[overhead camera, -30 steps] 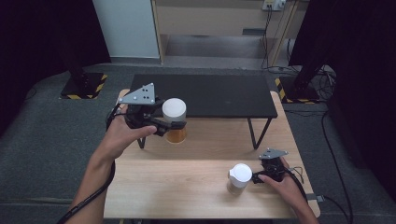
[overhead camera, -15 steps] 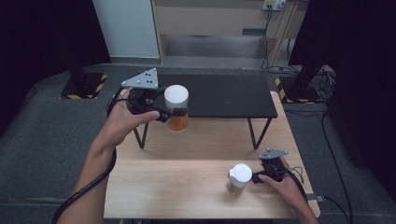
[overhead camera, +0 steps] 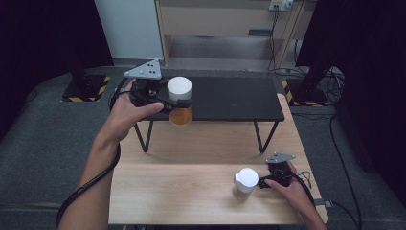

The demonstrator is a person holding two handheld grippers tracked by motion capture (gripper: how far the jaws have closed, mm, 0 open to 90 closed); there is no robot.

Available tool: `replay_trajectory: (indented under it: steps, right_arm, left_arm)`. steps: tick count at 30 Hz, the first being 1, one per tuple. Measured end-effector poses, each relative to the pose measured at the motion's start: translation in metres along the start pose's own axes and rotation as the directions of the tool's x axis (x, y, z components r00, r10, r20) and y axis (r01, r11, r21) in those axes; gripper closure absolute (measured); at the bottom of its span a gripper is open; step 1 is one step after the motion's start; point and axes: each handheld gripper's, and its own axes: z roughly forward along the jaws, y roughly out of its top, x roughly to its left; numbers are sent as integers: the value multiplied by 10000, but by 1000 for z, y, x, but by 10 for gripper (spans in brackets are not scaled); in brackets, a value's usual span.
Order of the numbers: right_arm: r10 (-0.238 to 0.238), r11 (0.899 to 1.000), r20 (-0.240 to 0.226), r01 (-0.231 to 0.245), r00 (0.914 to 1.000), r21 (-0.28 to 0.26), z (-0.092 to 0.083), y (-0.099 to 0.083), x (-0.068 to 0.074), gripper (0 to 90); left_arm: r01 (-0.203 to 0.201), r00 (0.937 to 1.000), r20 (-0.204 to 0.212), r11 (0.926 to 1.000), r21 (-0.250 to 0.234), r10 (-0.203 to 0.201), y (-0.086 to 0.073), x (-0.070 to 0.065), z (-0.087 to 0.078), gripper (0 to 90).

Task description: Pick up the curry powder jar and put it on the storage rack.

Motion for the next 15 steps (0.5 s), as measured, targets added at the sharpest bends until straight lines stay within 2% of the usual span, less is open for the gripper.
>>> replay_trajectory:
  steps: [15]
  right_arm:
    - [13,10000,-5,-13,10000,1,0,0,0,15]
  left_arm:
    - [195,9992,-354,9998,36,-193,1,24,6,329]
